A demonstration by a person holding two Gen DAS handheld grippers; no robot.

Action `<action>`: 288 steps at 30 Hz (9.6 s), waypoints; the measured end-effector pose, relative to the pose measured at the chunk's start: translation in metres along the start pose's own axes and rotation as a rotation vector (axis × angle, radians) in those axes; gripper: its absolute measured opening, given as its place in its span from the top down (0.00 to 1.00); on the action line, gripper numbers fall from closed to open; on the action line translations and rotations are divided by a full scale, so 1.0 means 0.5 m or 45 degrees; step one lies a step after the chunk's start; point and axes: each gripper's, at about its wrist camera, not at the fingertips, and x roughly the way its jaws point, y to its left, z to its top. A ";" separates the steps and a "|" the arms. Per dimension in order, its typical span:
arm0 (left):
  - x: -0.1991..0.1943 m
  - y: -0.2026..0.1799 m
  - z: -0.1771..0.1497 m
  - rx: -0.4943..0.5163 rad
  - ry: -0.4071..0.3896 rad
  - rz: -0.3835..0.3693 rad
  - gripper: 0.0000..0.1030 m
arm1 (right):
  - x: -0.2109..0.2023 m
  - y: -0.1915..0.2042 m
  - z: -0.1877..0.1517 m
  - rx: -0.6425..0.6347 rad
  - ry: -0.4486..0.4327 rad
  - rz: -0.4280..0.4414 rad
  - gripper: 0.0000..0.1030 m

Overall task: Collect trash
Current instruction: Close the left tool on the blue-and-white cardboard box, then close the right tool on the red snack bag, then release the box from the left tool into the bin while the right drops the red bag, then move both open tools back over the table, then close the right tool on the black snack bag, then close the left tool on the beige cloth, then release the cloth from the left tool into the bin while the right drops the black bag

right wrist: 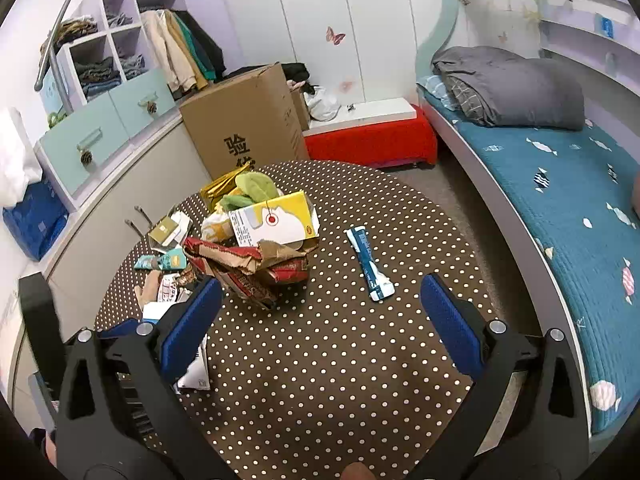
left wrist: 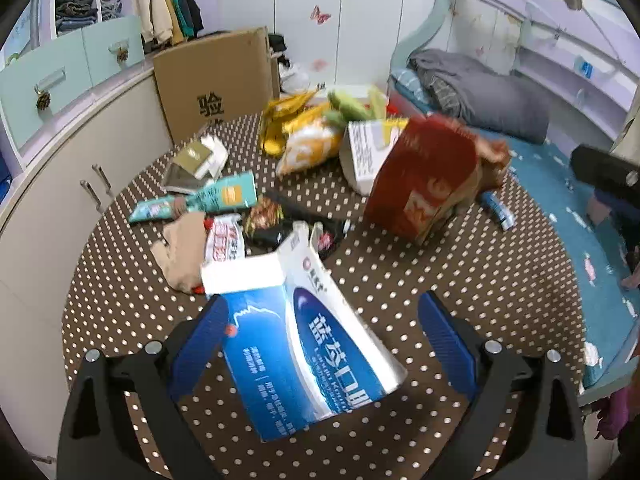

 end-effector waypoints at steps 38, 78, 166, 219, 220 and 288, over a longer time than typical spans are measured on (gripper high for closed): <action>-0.079 0.013 0.059 -0.048 -0.113 -0.366 0.77 | -0.023 -0.054 0.054 0.017 -0.106 0.194 0.48; 0.038 -0.590 0.202 0.361 0.083 -0.919 0.77 | -0.027 -0.621 -0.103 0.741 -0.006 -0.390 0.47; -0.049 0.175 0.056 -0.189 -0.162 -0.045 0.09 | 0.159 0.145 0.010 -0.224 0.224 0.170 0.06; 0.001 0.270 0.005 -0.270 -0.064 -0.126 0.73 | 0.196 0.185 -0.046 -0.333 0.263 0.283 0.73; -0.007 0.265 0.007 -0.272 -0.070 -0.143 0.73 | 0.186 0.177 -0.043 -0.324 0.251 0.282 0.73; 0.113 -0.641 0.160 0.556 0.027 -0.574 0.14 | 0.006 -0.647 -0.138 0.849 0.058 -0.357 0.06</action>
